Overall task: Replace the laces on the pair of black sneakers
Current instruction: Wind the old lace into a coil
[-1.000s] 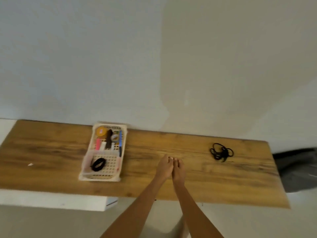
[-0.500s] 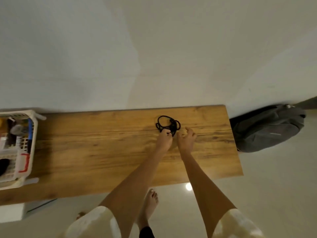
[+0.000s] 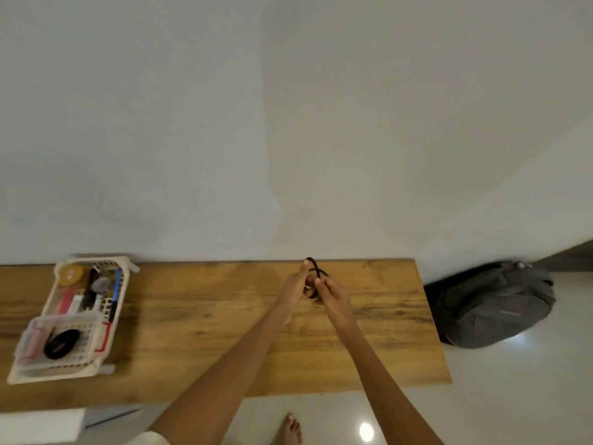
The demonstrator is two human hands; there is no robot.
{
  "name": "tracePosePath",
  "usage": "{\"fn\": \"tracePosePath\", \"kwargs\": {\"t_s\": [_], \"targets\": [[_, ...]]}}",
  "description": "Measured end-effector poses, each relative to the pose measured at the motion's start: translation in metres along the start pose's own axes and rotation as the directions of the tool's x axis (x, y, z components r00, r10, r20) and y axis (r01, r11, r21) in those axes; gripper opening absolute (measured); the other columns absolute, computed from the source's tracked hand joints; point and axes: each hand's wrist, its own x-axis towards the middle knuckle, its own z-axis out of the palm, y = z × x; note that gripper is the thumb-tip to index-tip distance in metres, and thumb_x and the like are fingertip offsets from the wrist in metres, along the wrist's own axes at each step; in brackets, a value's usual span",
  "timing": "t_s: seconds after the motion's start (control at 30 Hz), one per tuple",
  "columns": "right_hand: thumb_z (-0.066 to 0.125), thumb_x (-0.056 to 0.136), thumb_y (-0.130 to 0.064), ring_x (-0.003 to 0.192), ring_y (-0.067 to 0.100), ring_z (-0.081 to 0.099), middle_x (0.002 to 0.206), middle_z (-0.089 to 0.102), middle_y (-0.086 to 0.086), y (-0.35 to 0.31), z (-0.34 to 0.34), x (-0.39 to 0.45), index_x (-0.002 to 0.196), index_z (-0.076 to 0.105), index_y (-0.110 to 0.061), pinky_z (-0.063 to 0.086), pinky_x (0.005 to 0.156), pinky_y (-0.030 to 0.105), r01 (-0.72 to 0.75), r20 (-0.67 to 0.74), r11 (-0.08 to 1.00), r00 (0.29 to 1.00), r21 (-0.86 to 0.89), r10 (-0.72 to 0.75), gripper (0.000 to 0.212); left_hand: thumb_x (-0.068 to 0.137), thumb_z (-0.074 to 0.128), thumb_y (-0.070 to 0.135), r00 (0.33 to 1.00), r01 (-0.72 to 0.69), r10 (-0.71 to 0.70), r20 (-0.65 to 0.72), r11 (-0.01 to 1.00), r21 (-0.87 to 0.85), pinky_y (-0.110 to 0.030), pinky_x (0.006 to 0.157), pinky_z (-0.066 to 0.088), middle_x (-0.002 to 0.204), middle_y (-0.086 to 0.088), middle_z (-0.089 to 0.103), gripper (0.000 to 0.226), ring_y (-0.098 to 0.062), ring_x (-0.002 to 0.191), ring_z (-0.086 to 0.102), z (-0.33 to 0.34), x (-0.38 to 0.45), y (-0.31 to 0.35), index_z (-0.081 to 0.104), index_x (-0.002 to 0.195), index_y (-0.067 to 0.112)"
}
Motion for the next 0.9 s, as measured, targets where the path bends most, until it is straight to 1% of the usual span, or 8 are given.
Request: {"fn": "tracePosePath", "kwargs": {"t_s": [0.1, 0.2, 0.3, 0.43, 0.53, 0.6, 0.73, 0.9], "targets": [[0.047, 0.100, -0.023, 0.076, 0.012, 0.065, 0.075, 0.067, 0.000, -0.057, 0.018, -0.035, 0.097, 0.069, -0.020, 0.052, 0.074, 0.027, 0.073, 0.032, 0.997, 0.997, -0.016, -0.073, 0.023, 0.098, 0.040, 0.043, 0.987, -0.140, 0.149, -0.064, 0.982, 0.124, -0.027, 0.064, 0.042, 0.064, -0.001, 0.061, 0.047, -0.012, 0.062, 0.055, -0.035, -0.039, 0.033, 0.062, 0.070, 0.012], [0.046, 0.100, -0.022, 0.058, 0.011, 0.055, 0.068, 0.063, -0.003, -0.118, 0.037, -0.066, 0.101, 0.068, -0.018, 0.044, 0.058, 0.022, 0.143, 0.007, 0.989, 0.990, -0.029, -0.143, 0.022, 0.096, 0.051, 0.028, 0.877, -0.289, 0.420, -0.234, 0.850, 0.440, -0.026, 0.064, 0.038, 0.077, -0.002, 0.059, 0.025, -0.014, 0.072, 0.051, -0.077, -0.079, 0.054, 0.055, 0.077, 0.012], [0.047, 0.100, -0.017, 0.058, 0.009, 0.051, 0.064, 0.059, -0.003, -0.174, 0.054, -0.092, 0.096, 0.068, -0.015, 0.041, 0.061, 0.021, 0.225, 0.024, 0.970, 0.974, -0.094, -0.224, 0.022, 0.092, 0.055, 0.014, 0.759, -0.460, 0.637, -0.136, 0.672, 0.580, -0.020, 0.073, 0.039, 0.092, 0.007, 0.054, 0.004, -0.012, 0.089, 0.049, -0.112, -0.123, 0.090, 0.057, 0.093, 0.017], [0.047, 0.099, -0.017, 0.058, 0.008, 0.051, 0.065, 0.056, -0.005, -0.242, 0.076, -0.130, 0.093, 0.069, -0.017, 0.042, 0.060, 0.017, 0.320, 0.093, 0.922, 0.947, -0.217, -0.307, 0.023, 0.103, 0.033, 0.020, 0.766, -0.617, 0.643, 0.007, 0.733, 0.286, -0.021, 0.091, 0.043, 0.105, 0.001, 0.061, 0.031, -0.010, 0.101, 0.055, -0.145, -0.191, 0.151, 0.063, 0.108, 0.011], [0.047, 0.099, -0.020, 0.055, 0.005, 0.050, 0.069, 0.056, -0.006, -0.283, 0.086, -0.154, 0.090, 0.063, -0.021, 0.041, 0.055, 0.013, 0.409, 0.074, 0.855, 0.910, -0.318, -0.408, 0.019, 0.102, 0.029, 0.042, 0.790, -0.613, 0.584, 0.189, 0.741, 0.274, -0.022, 0.082, 0.046, 0.081, -0.001, 0.064, 0.051, -0.011, 0.079, 0.061, -0.161, -0.229, 0.192, 0.067, 0.096, 0.009], [0.045, 0.100, -0.023, 0.054, 0.003, 0.048, 0.070, 0.055, -0.006, -0.308, 0.092, -0.168, 0.092, 0.061, -0.020, 0.040, 0.051, 0.012, 0.446, 0.050, 0.818, 0.886, -0.364, -0.461, 0.018, 0.100, 0.035, 0.046, 0.793, -0.609, 0.551, 0.258, 0.724, 0.324, -0.029, 0.071, 0.046, 0.063, 0.001, 0.048, 0.047, -0.013, 0.059, 0.049, -0.170, -0.252, 0.217, 0.062, 0.088, 0.009], [0.039, 0.102, -0.027, 0.055, 0.009, 0.044, 0.071, 0.054, -0.004, -0.352, 0.097, -0.187, 0.093, 0.053, -0.015, 0.039, 0.053, 0.021, 0.494, 0.028, 0.743, 0.840, -0.452, -0.542, 0.020, 0.097, 0.040, 0.050, 0.797, -0.585, 0.468, 0.381, 0.754, 0.298, -0.021, 0.049, 0.027, 0.056, 0.005, 0.030, 0.044, -0.009, 0.049, 0.025, -0.181, -0.293, 0.261, 0.045, 0.072, 0.015], [0.038, 0.102, -0.024, 0.053, 0.014, 0.041, 0.061, 0.048, -0.003, -0.386, 0.088, -0.188, 0.099, 0.058, -0.016, 0.032, 0.052, 0.026, 0.530, -0.039, 0.678, 0.773, -0.509, -0.633, 0.022, 0.102, 0.039, 0.030, 0.687, -0.568, 0.580, 0.439, 0.804, -0.175, -0.018, 0.044, 0.024, 0.059, 0.005, 0.034, 0.028, -0.006, 0.049, 0.025, -0.181, -0.317, 0.303, 0.059, 0.102, 0.010]]}}
